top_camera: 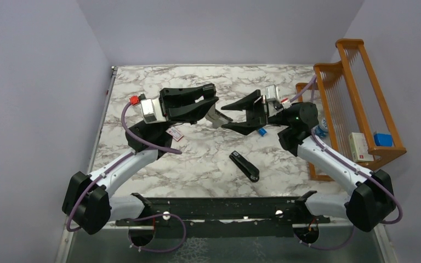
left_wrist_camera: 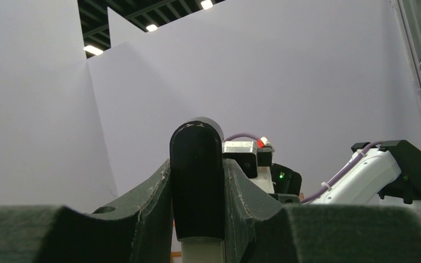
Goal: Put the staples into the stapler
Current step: Open the stapler at the center of the board.
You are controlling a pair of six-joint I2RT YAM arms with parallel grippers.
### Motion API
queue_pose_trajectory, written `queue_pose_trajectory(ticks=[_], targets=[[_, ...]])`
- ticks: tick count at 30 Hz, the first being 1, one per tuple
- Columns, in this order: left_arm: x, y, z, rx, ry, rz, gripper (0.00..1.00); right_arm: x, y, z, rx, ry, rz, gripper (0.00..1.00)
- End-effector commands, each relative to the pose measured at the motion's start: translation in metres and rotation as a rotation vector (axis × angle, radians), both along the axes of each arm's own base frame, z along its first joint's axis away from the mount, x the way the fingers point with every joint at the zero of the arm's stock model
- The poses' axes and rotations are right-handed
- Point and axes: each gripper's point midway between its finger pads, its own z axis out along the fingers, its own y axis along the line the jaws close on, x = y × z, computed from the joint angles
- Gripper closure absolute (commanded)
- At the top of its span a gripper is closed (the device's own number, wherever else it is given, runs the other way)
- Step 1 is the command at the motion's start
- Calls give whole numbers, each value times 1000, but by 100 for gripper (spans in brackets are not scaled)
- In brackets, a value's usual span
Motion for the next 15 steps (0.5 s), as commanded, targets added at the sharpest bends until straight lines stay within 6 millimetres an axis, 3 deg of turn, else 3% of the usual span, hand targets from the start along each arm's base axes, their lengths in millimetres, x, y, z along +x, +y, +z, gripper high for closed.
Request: queue_pose_trajectory(ticks=[1,11,15], targets=[[-55,33,42,-168,-256,-44,100,4,10,-4,-19,-36,5,45],[-57,31,40,-153,-248,-72,100,12,17,-7,-34,-32,8,47],[-57,31,41,-154,-244,-78,100,11,21,-12,-50,-4,40,54]])
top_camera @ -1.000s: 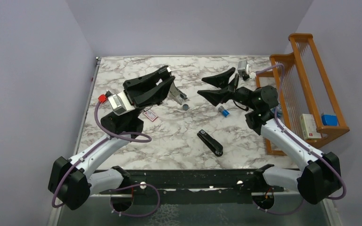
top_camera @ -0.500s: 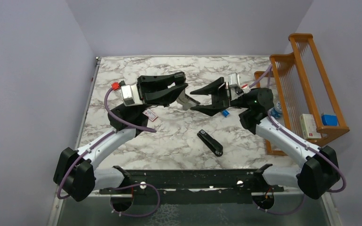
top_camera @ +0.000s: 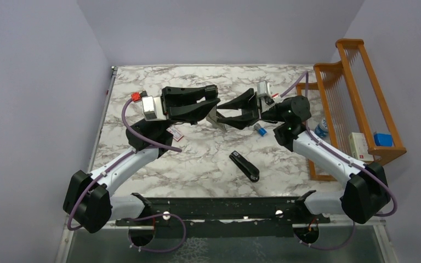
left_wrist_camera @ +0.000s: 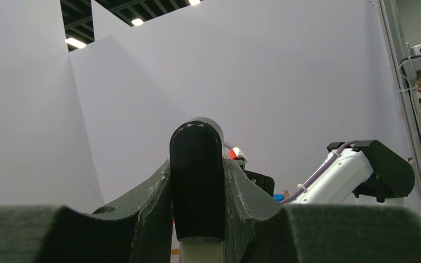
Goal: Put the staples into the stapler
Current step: Open the stapler at the center of the board.
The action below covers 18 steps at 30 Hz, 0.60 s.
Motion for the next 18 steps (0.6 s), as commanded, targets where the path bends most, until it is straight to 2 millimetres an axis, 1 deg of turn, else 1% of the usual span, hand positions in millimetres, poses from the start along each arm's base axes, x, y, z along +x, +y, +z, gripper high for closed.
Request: queue_pose_trajectory(ticks=[1,5,8,10,13,14,17,18], targets=[[-51,36,39,-185,-246,-15,100,-3,5,2,-10,-5,41,54],[-50,37,41,-194,-248,-5,100,-6,9,-4,-21,9,62,55],[-50,38,43,-207,-247,3,100,-7,11,-8,-32,22,72,60],[-49,40,44,-217,-246,8,100,-7,12,-9,-35,30,77,67],[-49,41,48,-229,-249,15,100,-6,13,-9,-33,44,75,82],[-50,43,48,-235,-251,21,100,-5,13,-7,-27,58,63,84],[-50,52,51,-273,-268,85,100,-5,9,3,12,83,36,97],[-49,58,52,-296,-261,115,100,-5,7,6,25,90,23,99]])
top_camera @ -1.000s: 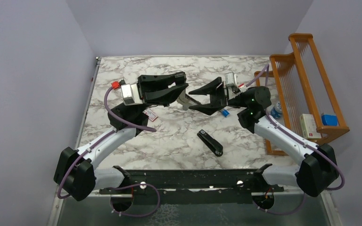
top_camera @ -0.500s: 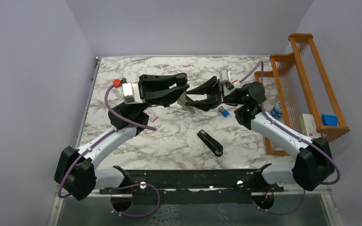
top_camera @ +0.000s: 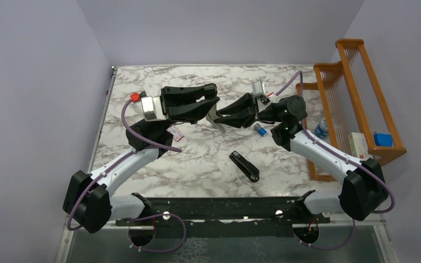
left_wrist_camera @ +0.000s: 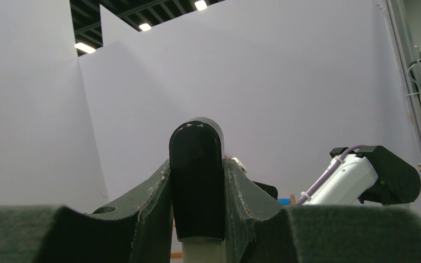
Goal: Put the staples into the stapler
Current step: Open the stapler at the center of the board.
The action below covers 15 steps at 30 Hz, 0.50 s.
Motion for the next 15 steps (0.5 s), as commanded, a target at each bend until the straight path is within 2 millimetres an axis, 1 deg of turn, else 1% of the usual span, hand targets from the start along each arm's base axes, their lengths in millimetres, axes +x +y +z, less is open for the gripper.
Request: queue_pose_trajectory(ticks=[1,4,7,8,9,13,15], targets=[[-49,63,52,-314,-247,129,100,-2,-3,21,63,38,-34,99],[-41,79,54,-386,-192,191,100,-6,-7,30,96,59,-27,99],[-38,90,53,-427,-156,222,99,-11,-11,41,131,63,-24,99],[-35,94,52,-445,-137,235,94,-11,-12,45,141,64,-30,99],[-34,98,52,-460,-121,244,88,-12,-13,48,145,62,-32,99],[-34,109,49,-492,-98,278,80,-15,-15,56,148,55,-32,99],[-34,112,47,-501,-90,288,75,-16,-16,59,153,55,-31,99]])
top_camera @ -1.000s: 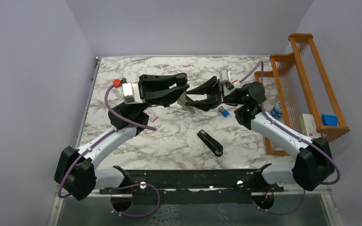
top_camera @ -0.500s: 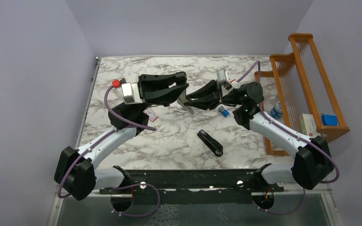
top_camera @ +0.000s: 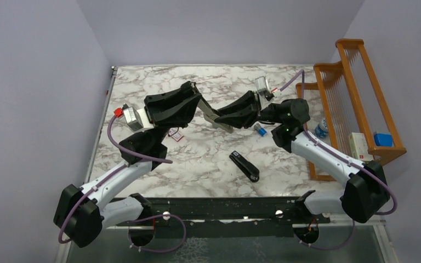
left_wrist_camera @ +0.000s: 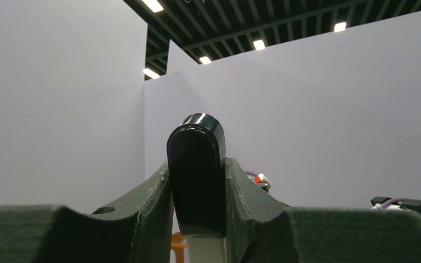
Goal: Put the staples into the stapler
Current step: Open the stapler at the center of the board.
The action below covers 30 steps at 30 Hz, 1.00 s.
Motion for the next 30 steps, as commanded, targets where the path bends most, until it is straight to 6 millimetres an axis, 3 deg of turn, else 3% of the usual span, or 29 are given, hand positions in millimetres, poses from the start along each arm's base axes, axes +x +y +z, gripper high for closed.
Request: queue_pose_trajectory(ticks=[1,6,13,16,19,24,26,30], targets=[[-39,69,37,-278,-193,167,72,-10,-13,41,94,-48,-31,99],[-35,80,29,-313,-144,193,55,-10,-15,54,109,-37,-48,99],[-31,92,20,-343,-93,236,46,-5,-16,62,99,0,-72,99],[-27,95,15,-340,-65,261,38,3,-17,65,99,8,-124,99],[-18,100,10,-326,-5,315,30,15,-18,66,90,20,-198,99],[2,107,-1,-252,114,448,2,40,-23,65,58,39,-339,99],[11,115,-10,-240,180,513,1,60,-28,58,40,60,-445,99],[31,120,-36,-145,284,640,1,108,-42,23,-45,146,-687,99]])
